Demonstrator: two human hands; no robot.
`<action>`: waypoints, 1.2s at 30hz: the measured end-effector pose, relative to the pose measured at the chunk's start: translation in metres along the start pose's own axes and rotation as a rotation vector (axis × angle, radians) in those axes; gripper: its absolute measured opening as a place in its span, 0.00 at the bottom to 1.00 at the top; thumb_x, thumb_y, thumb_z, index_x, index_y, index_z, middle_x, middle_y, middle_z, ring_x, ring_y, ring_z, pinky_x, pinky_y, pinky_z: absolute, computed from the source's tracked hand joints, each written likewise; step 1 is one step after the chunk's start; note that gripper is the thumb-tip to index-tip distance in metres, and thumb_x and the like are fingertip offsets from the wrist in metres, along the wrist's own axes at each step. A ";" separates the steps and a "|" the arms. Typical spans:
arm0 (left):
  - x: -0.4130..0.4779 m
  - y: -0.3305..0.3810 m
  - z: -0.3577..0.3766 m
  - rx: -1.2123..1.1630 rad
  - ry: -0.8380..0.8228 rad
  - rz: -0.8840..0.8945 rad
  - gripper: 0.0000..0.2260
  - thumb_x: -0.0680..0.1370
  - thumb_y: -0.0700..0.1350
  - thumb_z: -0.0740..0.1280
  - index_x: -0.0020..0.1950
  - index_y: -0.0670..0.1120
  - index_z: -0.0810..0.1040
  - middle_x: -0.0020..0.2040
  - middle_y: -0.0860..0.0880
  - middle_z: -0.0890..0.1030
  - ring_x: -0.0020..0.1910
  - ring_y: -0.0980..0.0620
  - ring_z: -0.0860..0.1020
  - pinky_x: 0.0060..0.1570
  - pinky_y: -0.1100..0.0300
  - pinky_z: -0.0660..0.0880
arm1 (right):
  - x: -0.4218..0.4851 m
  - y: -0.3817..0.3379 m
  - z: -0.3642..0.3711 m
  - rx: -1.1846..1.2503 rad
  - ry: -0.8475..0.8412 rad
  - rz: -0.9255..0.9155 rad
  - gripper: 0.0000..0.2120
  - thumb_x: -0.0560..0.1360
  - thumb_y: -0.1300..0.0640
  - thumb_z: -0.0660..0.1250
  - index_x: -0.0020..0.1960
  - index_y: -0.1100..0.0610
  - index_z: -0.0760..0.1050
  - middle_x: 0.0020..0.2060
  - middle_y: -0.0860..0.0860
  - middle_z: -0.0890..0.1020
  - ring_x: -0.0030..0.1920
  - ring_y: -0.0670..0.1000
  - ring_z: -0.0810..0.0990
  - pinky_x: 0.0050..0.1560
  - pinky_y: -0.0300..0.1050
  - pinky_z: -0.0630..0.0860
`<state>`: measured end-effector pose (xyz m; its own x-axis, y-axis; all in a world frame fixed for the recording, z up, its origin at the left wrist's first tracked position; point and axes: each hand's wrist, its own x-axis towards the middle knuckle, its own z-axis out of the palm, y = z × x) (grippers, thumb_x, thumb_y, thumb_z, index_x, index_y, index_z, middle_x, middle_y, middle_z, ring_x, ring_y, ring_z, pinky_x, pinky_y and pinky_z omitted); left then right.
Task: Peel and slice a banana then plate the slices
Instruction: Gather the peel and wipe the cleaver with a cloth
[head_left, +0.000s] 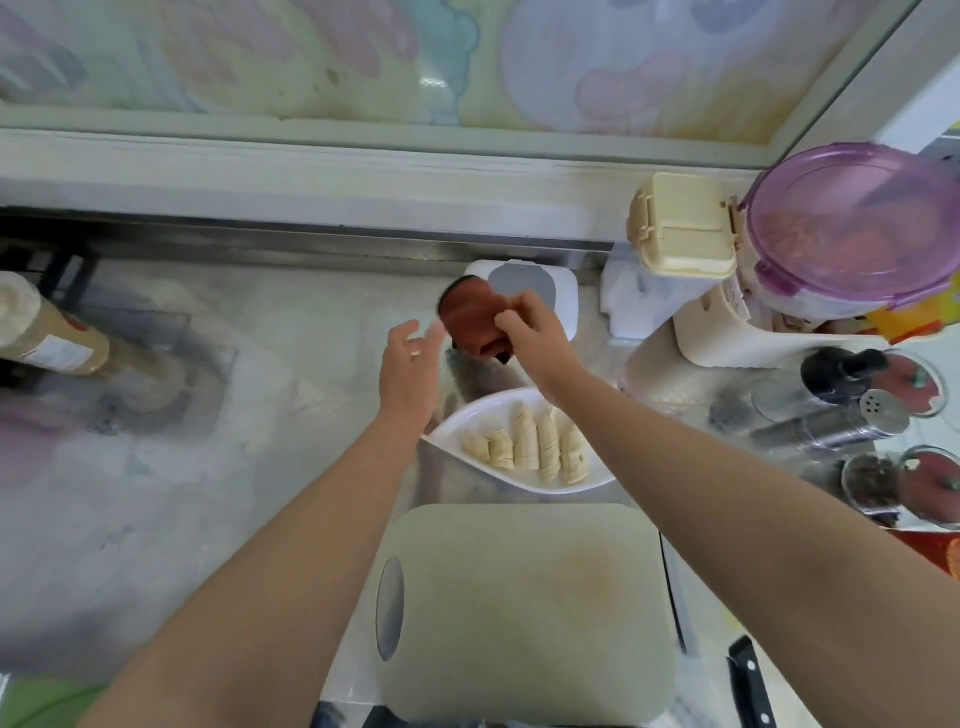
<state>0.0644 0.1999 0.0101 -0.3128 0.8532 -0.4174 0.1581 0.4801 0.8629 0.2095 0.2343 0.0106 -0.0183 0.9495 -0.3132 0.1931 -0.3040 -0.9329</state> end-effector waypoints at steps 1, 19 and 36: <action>-0.002 0.004 -0.002 -0.232 -0.047 -0.101 0.21 0.79 0.57 0.62 0.68 0.48 0.68 0.62 0.46 0.75 0.58 0.48 0.77 0.59 0.51 0.75 | -0.007 -0.005 0.000 0.084 -0.046 0.008 0.02 0.75 0.61 0.61 0.45 0.55 0.70 0.39 0.53 0.76 0.39 0.50 0.73 0.37 0.42 0.71; -0.120 -0.066 -0.019 -0.089 -0.002 -0.056 0.27 0.68 0.71 0.64 0.39 0.47 0.81 0.46 0.43 0.82 0.48 0.44 0.81 0.53 0.48 0.77 | -0.179 0.026 0.021 0.203 -0.458 0.263 0.19 0.79 0.54 0.62 0.69 0.50 0.64 0.48 0.55 0.79 0.35 0.50 0.82 0.25 0.38 0.70; -0.195 -0.188 -0.075 1.112 -0.127 0.466 0.21 0.79 0.48 0.60 0.72 0.45 0.65 0.74 0.43 0.63 0.68 0.41 0.63 0.64 0.51 0.67 | -0.253 0.158 -0.031 -0.904 0.357 0.215 0.23 0.80 0.56 0.57 0.74 0.51 0.59 0.70 0.60 0.59 0.66 0.63 0.60 0.67 0.56 0.59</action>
<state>0.0252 -0.0720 -0.0493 0.0724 0.9748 -0.2108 0.9688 -0.0184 0.2473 0.2752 -0.0518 -0.0517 0.3721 0.8941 -0.2491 0.8353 -0.4397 -0.3302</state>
